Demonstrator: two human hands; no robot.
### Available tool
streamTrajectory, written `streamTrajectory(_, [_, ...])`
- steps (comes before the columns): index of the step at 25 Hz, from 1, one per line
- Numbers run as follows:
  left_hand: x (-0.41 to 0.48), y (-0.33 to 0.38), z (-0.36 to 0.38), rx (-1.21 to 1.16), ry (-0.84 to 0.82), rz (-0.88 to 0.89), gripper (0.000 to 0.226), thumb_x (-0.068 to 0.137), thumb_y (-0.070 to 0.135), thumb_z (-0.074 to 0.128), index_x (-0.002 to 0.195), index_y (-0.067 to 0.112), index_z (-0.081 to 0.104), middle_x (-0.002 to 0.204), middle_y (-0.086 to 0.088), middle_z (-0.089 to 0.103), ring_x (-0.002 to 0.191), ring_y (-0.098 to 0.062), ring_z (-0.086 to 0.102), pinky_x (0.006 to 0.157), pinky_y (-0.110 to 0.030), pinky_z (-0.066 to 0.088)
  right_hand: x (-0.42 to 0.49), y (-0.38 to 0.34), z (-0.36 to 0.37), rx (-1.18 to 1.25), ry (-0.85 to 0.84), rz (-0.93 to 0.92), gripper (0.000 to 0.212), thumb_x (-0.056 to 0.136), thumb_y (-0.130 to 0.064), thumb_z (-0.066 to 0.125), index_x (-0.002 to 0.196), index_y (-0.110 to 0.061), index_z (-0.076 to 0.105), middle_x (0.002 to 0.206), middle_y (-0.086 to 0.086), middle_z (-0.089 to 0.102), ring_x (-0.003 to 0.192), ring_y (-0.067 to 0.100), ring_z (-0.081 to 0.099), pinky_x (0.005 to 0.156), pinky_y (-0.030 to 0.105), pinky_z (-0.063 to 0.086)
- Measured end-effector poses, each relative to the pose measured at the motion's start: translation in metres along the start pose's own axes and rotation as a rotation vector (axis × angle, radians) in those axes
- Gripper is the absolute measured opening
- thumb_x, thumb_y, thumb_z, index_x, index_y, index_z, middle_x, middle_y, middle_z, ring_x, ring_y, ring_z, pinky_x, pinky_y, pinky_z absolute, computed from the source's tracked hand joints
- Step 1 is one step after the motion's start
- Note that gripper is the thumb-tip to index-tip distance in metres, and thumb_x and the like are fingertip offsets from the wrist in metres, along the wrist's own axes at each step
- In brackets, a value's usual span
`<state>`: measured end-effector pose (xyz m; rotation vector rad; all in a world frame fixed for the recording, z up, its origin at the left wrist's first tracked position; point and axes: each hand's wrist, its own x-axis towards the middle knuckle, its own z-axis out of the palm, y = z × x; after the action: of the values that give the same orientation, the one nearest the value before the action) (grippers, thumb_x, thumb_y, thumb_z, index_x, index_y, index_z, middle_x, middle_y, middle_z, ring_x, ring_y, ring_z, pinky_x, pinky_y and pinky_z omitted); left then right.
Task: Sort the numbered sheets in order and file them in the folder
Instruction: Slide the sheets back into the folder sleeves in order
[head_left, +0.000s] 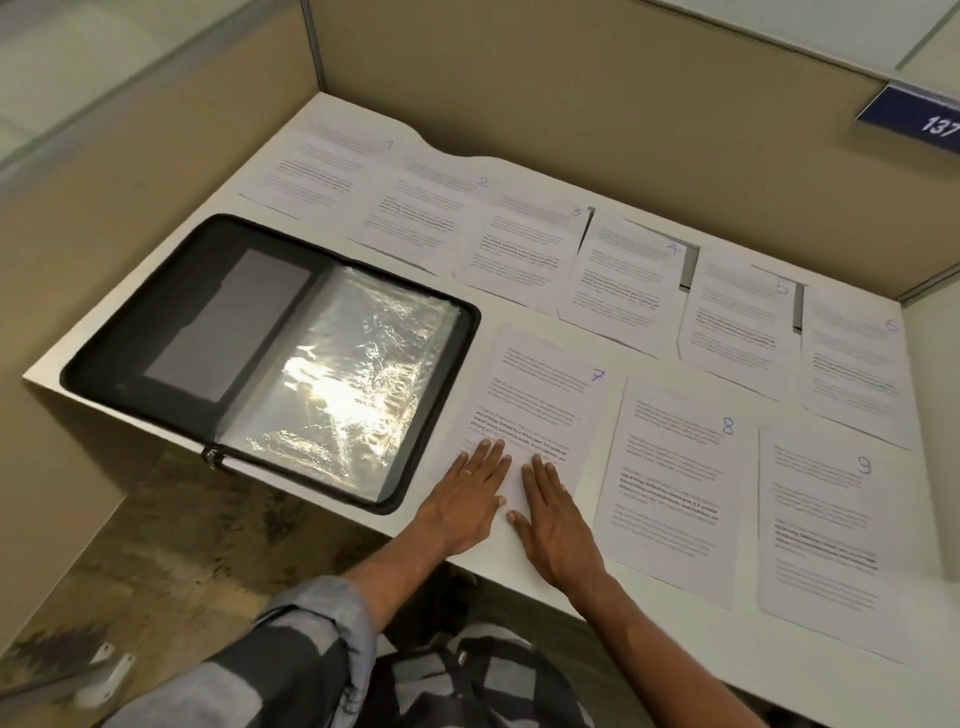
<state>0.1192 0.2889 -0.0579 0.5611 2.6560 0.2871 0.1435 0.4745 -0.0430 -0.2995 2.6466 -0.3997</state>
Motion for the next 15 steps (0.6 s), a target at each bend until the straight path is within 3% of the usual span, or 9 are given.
streamTrajectory(5, [-0.004, -0.014, -0.023, -0.04, 0.114, -0.02, 0.064, 0.111, 0.042, 0.024, 0.162, 0.015, -0.003, 0.167, -0.003, -0.018, 0.155, -0.02, -0.019, 0.128, -0.043, -0.001, 0.021, -0.015, -0.029, 0.013, 0.107, -0.068, 0.08, 0.094, -0.073, 0.004, 0.16, -0.029, -0.01, 0.165, -0.01, -0.023, 0.153, 0.008, -0.019, 0.125, 0.029, -0.011])
streamTrajectory(10, [0.003, -0.089, -0.089, -0.003, 0.318, -0.099, 0.063, 0.107, 0.043, 0.016, 0.162, 0.01, 0.018, 0.17, -0.007, 0.004, 0.157, -0.024, -0.001, 0.127, -0.048, 0.017, 0.089, -0.075, -0.076, 0.068, 0.285, -0.164, 0.079, 0.098, -0.066, 0.007, 0.163, -0.021, 0.006, 0.169, -0.003, -0.005, 0.156, 0.013, -0.008, 0.129, 0.035, 0.002])
streamTrajectory(13, [0.011, -0.154, -0.133, -0.026, 0.38, -0.128, 0.069, 0.104, 0.049, 0.005, 0.163, 0.014, 0.007, 0.17, -0.002, -0.005, 0.157, -0.018, -0.013, 0.128, -0.042, -0.002, 0.14, -0.122, -0.098, 0.095, 0.347, -0.216, 0.071, 0.106, -0.058, 0.023, 0.163, -0.018, 0.01, 0.17, -0.001, 0.001, 0.157, 0.016, -0.003, 0.128, 0.036, 0.003])
streamTrajectory(15, [0.016, -0.202, -0.159, -0.015, 0.428, -0.145, 0.068, 0.105, 0.05, 0.008, 0.163, 0.014, 0.008, 0.17, -0.003, -0.004, 0.157, -0.018, -0.012, 0.127, -0.039, -0.009, 0.177, -0.154, -0.106, 0.074, 0.363, -0.224, 0.068, 0.108, -0.051, 0.031, 0.163, -0.014, 0.014, 0.17, 0.002, 0.004, 0.158, 0.019, 0.0, 0.128, 0.038, 0.006])
